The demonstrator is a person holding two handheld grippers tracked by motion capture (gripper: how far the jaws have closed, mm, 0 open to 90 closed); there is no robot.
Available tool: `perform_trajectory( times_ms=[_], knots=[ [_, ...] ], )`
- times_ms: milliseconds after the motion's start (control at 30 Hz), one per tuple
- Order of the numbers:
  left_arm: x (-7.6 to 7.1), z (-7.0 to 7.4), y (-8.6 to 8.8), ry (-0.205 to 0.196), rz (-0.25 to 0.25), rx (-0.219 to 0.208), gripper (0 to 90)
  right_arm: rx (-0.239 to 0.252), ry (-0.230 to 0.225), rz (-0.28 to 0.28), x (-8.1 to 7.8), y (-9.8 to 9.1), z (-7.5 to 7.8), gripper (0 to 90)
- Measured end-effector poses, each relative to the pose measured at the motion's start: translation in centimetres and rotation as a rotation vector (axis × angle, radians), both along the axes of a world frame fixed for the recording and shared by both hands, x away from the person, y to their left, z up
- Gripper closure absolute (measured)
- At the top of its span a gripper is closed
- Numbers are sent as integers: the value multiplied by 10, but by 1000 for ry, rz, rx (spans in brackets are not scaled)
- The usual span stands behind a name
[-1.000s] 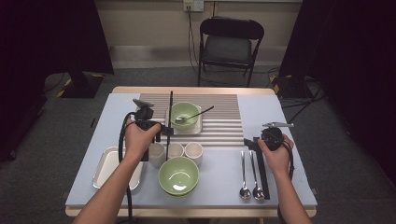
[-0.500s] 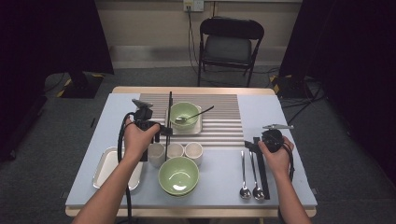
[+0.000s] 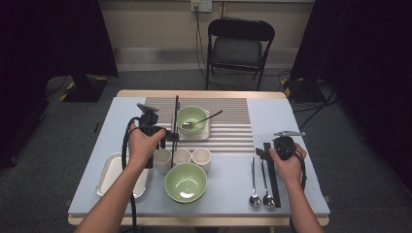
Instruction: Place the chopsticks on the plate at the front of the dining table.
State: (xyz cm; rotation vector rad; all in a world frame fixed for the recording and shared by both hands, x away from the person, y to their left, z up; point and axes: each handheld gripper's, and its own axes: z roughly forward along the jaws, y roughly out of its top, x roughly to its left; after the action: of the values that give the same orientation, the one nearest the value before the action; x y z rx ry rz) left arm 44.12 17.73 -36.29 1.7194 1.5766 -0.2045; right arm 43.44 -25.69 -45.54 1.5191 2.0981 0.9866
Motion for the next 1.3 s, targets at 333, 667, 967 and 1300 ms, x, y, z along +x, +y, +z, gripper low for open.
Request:
perform_trajectory(
  times_ms=[333, 667, 967, 1300],
  knots=[
    [0, 2, 0, -2, -1, -8, 863, -10, 12, -3, 2, -2, -7, 160],
    [3, 3, 2, 2, 1, -6, 863, -31, 19, -6, 3, -4, -15, 160],
    [4, 2, 2, 7, -1, 3, 864, -36, 13, -3, 4, -2, -16, 158],
    [5, 1, 5, 14, 13, -5, 864, -38, -29, 7, 0, -3, -21, 158]
  ],
)
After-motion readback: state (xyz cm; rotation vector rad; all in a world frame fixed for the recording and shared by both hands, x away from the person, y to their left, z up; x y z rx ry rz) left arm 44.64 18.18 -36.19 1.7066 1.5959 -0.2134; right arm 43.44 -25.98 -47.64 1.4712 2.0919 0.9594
